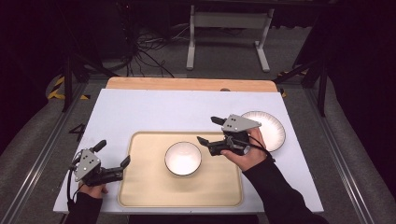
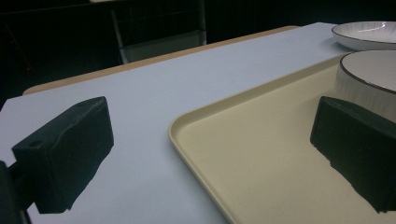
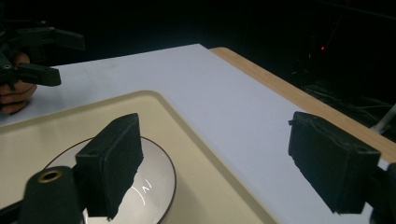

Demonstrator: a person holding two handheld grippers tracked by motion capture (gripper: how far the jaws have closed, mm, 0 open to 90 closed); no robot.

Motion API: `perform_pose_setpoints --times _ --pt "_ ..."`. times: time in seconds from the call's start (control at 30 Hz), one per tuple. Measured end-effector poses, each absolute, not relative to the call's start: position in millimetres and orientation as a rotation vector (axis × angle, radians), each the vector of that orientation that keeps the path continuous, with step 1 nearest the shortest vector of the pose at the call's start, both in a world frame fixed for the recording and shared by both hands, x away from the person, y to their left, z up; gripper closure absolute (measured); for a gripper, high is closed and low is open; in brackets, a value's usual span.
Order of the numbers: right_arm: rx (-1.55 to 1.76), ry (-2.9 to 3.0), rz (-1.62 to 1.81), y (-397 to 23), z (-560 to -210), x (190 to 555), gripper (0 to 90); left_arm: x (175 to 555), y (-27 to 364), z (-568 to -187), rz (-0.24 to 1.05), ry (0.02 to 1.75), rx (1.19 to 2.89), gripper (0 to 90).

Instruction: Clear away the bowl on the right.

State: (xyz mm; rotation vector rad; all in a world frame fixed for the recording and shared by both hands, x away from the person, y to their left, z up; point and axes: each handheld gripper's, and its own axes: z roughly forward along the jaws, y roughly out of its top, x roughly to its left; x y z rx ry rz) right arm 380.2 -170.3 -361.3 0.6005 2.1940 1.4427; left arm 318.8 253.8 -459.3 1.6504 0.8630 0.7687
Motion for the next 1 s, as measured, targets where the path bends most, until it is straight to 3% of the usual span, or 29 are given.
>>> perform_pose_setpoints --times 0.47,1.0 --pt "0.618 2.091 1.444 -217.6 -364.7 371.9 15.8 319.2 255.3 -458.9 0.754 0.870 1.644 0.1" --pt "0.629 1.933 1.488 -244.5 -385.6 363.8 15.9 319.4 256.9 -458.6 0.739 0.870 1.639 0.1"
